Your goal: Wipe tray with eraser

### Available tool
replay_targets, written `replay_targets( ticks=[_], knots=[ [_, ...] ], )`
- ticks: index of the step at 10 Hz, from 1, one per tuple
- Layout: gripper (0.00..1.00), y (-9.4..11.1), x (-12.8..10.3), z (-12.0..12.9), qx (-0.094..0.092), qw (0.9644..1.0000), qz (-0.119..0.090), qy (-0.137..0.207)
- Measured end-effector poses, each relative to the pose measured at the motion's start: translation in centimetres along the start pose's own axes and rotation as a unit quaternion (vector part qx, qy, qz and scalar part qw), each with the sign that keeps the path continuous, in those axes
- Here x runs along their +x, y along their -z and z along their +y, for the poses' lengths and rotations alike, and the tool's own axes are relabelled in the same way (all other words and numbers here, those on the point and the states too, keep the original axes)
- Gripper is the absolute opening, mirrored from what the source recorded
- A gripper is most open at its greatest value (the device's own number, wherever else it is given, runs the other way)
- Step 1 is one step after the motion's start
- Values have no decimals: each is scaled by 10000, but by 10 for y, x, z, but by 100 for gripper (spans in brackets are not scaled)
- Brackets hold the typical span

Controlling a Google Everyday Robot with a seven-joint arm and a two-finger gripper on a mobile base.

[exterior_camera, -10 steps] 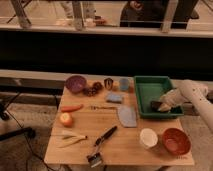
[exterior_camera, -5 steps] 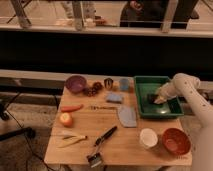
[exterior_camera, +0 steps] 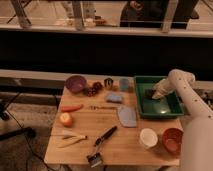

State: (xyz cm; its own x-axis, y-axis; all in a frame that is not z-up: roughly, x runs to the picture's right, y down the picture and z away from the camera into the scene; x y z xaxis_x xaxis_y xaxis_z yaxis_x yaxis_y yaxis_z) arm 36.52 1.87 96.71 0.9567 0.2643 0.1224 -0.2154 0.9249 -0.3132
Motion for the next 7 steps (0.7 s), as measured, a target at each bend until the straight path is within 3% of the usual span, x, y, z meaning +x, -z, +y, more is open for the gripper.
replay_targets(
  ticks=[3, 7],
  knots=[
    [0, 8, 14, 1, 109, 9999, -93, -84],
    [0, 19, 8, 9, 177, 9993, -298, -147]
  ],
)
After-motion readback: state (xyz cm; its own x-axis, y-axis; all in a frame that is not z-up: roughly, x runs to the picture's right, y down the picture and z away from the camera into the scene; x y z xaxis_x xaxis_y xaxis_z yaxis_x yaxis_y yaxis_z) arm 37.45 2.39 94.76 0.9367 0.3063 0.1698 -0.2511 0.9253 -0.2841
